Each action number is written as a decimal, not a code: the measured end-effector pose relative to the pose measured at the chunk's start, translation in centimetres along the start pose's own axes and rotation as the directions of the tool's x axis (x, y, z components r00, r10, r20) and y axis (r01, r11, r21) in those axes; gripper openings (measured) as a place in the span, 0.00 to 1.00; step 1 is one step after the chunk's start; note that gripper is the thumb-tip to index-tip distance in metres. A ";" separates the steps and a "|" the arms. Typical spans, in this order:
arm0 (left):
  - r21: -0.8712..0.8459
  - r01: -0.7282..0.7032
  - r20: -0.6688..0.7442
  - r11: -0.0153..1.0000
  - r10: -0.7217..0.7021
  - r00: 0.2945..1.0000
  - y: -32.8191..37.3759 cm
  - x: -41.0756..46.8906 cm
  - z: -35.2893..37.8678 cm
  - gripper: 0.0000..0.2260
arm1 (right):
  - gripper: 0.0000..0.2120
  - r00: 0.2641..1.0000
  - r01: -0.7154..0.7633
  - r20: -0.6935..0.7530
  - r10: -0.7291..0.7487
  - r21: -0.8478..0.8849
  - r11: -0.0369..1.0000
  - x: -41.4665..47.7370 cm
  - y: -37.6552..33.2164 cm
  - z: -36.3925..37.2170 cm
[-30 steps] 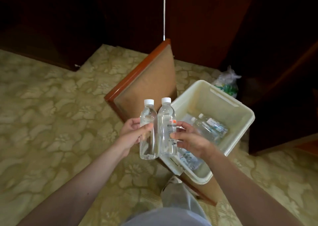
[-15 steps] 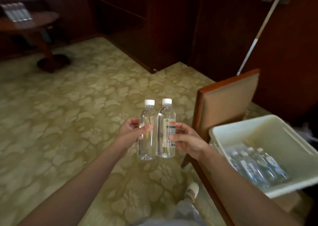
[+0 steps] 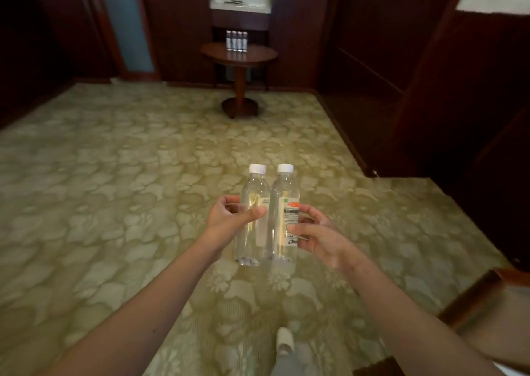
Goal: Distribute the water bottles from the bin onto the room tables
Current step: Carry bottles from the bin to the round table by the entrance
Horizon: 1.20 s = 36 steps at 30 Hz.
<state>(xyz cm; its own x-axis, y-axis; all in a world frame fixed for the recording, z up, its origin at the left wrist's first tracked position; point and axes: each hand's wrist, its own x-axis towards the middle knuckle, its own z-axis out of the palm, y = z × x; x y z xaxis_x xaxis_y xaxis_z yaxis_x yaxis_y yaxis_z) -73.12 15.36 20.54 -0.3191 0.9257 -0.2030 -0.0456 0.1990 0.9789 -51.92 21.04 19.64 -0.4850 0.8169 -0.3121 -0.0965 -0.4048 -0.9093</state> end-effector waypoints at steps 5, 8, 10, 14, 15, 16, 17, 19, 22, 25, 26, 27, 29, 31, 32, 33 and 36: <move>-0.041 -0.022 -0.136 0.999 0.016 0.991 1.3 4.4 -2.0 0.27 | 0.31 0.992 -0.024 0.121 0.030 -0.047 0.999 7.8 -2.0 1.4; -0.015 -0.032 -0.200 0.999 0.028 0.979 2.2 8.6 -2.4 0.23 | 0.31 0.983 -0.017 0.182 0.027 -0.055 0.998 13.0 -3.7 1.2; 0.004 -0.035 -0.237 0.999 0.035 0.971 3.1 11.5 -2.2 0.23 | 0.30 0.975 -0.009 0.219 0.024 -0.067 0.998 16.3 -5.1 0.7; 0.031 -0.042 -0.287 0.999 0.049 0.957 5.7 17.9 -0.7 0.23 | 0.27 0.969 -0.015 0.243 0.036 -0.090 0.996 23.2 -9.0 -1.2; 0.031 -0.044 -0.288 0.999 0.051 0.956 6.4 19.6 -0.2 0.24 | 0.27 0.968 -0.010 0.247 0.034 -0.098 0.995 24.8 -10.0 -1.8; 0.027 -0.048 -0.286 0.998 0.054 0.957 7.0 21.2 0.2 0.26 | 0.27 0.967 0.000 0.254 0.027 -0.107 0.994 26.4 -11.0 -2.4; 0.025 -0.054 -0.284 0.998 0.059 0.957 7.5 22.8 0.7 0.29 | 0.28 0.965 0.011 0.262 0.020 -0.116 0.993 27.9 -12.0 -3.0; 0.029 -0.062 -0.286 0.998 0.067 0.956 8.5 26.0 1.6 0.30 | 0.31 0.961 0.030 0.278 0.009 -0.137 0.990 30.8 -14.1 -4.1; 0.023 -0.065 -0.280 0.998 0.068 0.958 9.8 30.6 2.7 0.28 | 0.34 0.959 0.047 0.285 0.002 -0.164 0.985 34.6 -16.6 -5.4; 0.026 -0.063 -0.264 0.998 0.068 0.962 10.9 34.9 2.9 0.31 | 0.33 0.961 0.045 0.275 -0.001 -0.153 0.987 38.4 -18.6 -6.3; 0.020 -0.058 -0.259 0.998 0.061 0.964 11.2 36.5 2.8 0.33 | 0.33 0.962 0.043 0.272 0.000 -0.153 0.987 39.8 -19.1 -6.4; 0.017 -0.051 -0.256 0.999 0.053 0.965 11.5 38.1 2.6 0.35 | 0.33 0.962 0.042 0.272 0.001 -0.153 0.987 41.2 -19.7 -6.5; 0.018 -0.041 -0.249 0.999 0.044 0.967 11.9 41.5 2.1 0.35 | 0.33 0.963 0.035 0.269 0.007 -0.152 0.988 44.4 -20.6 -6.5; 0.017 -0.038 -0.237 0.999 0.041 0.971 12.1 45.3 1.3 0.38 | 0.32 0.966 0.028 0.257 0.011 -0.149 0.988 48.0 -21.3 -6.4; 0.019 -0.036 -0.229 0.999 0.039 0.973 12.2 47.4 0.9 0.42 | 0.31 0.968 0.027 0.249 0.011 -0.151 0.988 50.0 -21.7 -6.3; 0.024 -0.036 -0.220 0.999 0.040 0.975 12.3 49.6 0.3 0.44 | 0.30 0.971 0.029 0.240 0.009 -0.154 0.988 52.0 -22.1 -6.2; 0.035 -0.036 -0.201 0.999 0.042 0.979 13.2 56.6 -1.2 0.41 | 0.31 0.977 0.034 0.214 -0.001 -0.153 0.988 58.0 -23.7 -5.4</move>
<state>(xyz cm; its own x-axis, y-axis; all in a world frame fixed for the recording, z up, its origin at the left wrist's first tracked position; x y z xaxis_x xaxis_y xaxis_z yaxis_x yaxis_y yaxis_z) -92.94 69.94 21.96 -0.5048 0.8496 -0.1529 -0.0005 0.1768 0.9843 -73.05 80.24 21.59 -0.6594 0.7106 -0.2454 0.0214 -0.3085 -0.9510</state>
